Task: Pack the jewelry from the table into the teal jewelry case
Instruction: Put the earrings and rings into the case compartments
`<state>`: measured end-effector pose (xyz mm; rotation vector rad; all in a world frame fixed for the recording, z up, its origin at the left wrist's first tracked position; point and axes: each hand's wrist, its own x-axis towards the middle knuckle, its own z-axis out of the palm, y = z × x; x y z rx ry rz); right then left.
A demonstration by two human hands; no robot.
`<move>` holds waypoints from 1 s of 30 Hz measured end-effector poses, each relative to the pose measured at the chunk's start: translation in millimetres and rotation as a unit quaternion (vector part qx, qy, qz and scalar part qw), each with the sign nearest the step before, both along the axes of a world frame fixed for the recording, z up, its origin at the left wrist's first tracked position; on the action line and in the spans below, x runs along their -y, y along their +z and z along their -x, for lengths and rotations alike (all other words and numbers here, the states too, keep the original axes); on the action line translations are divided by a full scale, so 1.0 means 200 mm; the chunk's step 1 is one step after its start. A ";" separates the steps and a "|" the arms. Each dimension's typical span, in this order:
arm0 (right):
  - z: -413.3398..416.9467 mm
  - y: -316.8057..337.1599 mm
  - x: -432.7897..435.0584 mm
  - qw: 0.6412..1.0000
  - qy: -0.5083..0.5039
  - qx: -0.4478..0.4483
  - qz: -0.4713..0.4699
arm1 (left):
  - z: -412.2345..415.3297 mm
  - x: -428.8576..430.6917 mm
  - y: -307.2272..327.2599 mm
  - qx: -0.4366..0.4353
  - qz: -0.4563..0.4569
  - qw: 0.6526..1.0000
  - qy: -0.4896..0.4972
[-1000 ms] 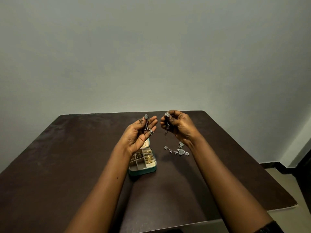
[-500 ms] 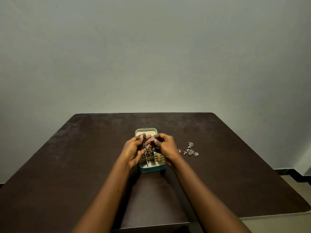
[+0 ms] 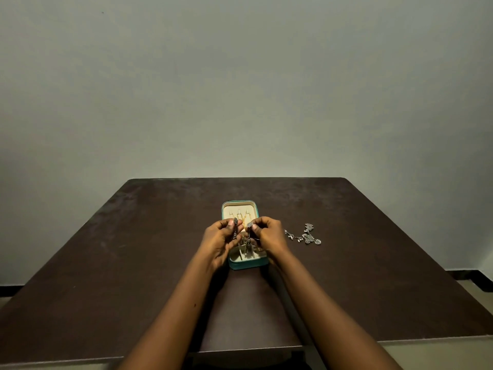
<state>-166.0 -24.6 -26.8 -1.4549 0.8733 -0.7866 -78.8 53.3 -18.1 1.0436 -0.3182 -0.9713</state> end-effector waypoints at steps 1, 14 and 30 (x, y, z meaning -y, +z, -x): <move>0.00 0.00 0.01 1.000 -0.003 -0.004 -0.009 | 0.00 0.00 0.00 0.006 -0.003 1.000 0.000; 0.03 -0.01 -0.01 0.940 -0.027 -0.263 0.217 | 0.02 0.04 -0.02 0.048 -0.052 0.997 -0.007; 0.06 -0.07 -0.04 0.877 0.021 -0.344 0.336 | 0.01 0.04 -0.04 0.190 -0.119 0.974 -0.020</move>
